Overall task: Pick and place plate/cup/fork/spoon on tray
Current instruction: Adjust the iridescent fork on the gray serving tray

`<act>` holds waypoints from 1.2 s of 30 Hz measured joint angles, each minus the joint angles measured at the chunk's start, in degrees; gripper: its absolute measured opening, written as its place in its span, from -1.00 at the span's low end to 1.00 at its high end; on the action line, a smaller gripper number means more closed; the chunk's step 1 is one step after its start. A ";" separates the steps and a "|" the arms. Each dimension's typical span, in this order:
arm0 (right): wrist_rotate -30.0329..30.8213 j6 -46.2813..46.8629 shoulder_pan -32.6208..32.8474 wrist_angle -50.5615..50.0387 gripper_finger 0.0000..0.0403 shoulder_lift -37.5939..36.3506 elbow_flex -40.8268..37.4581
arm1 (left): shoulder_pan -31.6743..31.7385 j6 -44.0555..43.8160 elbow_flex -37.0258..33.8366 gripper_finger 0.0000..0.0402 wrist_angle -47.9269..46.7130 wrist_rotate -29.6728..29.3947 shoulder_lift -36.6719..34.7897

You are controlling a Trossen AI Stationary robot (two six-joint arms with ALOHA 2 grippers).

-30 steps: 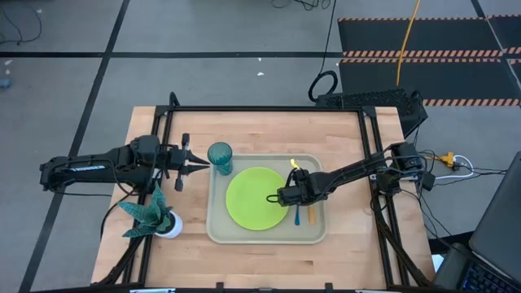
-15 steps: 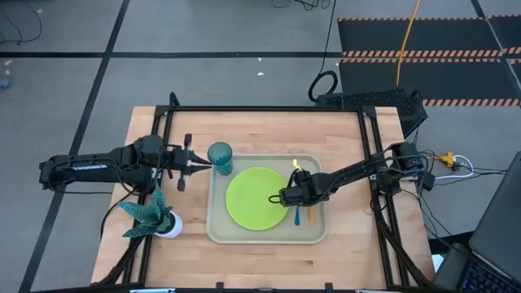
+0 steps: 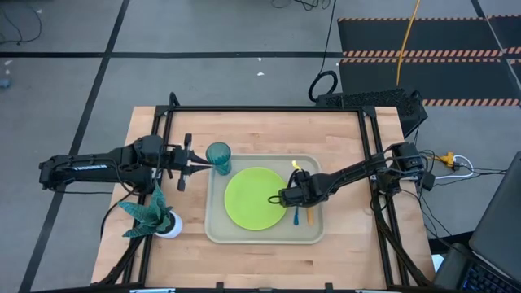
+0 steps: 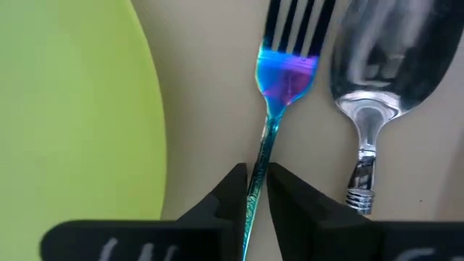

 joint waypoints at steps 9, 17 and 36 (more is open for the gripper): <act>-1.13 0.00 0.36 1.33 -0.92 0.07 0.00 | -0.02 -0.02 0.00 -0.79 0.00 -0.02 0.00; -1.58 0.09 0.36 1.33 -0.92 0.07 0.45 | -0.02 -0.02 0.00 -0.79 -0.02 -0.02 0.00; -3.05 3.01 0.86 -0.28 -0.92 0.22 4.26 | -0.02 -0.04 0.00 -0.79 -0.05 0.00 0.00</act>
